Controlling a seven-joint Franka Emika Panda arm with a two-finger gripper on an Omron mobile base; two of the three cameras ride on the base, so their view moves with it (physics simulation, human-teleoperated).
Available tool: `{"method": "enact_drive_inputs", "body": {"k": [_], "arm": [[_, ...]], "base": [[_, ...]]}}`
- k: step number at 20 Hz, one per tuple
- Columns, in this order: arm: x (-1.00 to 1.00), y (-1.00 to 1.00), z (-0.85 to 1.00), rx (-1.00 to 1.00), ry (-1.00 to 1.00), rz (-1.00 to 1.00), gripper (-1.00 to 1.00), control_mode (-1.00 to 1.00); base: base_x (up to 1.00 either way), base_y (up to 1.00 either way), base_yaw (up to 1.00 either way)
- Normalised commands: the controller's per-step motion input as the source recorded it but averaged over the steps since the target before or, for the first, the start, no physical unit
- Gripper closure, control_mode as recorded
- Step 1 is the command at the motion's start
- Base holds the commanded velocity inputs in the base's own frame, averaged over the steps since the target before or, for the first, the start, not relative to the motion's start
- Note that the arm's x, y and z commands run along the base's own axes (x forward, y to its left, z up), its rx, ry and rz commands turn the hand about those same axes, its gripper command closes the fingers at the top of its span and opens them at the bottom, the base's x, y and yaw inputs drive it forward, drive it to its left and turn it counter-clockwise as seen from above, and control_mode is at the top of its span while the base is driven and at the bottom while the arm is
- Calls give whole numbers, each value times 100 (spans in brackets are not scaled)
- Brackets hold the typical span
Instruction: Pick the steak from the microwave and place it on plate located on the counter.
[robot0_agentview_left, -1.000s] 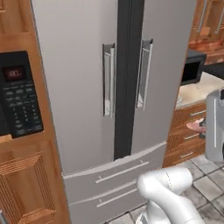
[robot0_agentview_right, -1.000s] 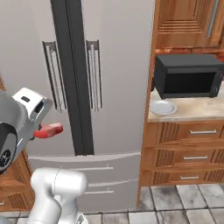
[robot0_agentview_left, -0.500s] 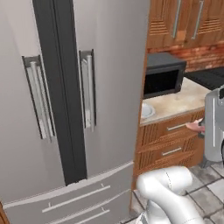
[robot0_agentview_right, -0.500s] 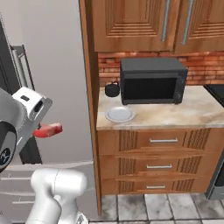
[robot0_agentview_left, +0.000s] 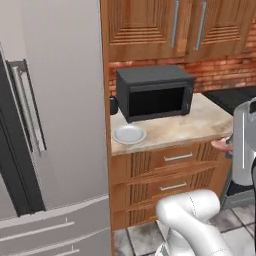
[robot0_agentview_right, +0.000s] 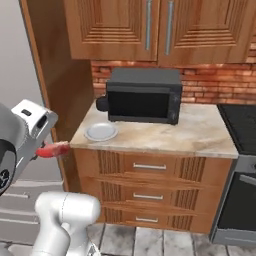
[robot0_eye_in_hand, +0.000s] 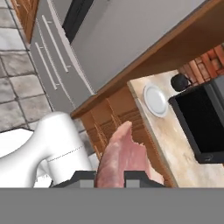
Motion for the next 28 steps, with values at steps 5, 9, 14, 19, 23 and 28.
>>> {"method": "enact_drive_inputs", "body": {"k": [5, 9, 14, 19, 23, 28], "arm": [[0, 0, 0, 0, 0, 0, 100, 100], [0, 0, 0, 0, 0, 0, 100, 100], [0, 0, 0, 0, 0, 0, 100, 100], [0, 0, 0, 0, 0, 0, 100, 100], [0, 0, 0, 0, 0, 0, 100, 100], [0, 0, 0, 0, 0, 0, 100, 100]], "base": [[2, -100, 41], [0, -100, 48], [5, -69, 56], [11, 1, 50], [19, 54, 28], [38, 22, 22]]}}
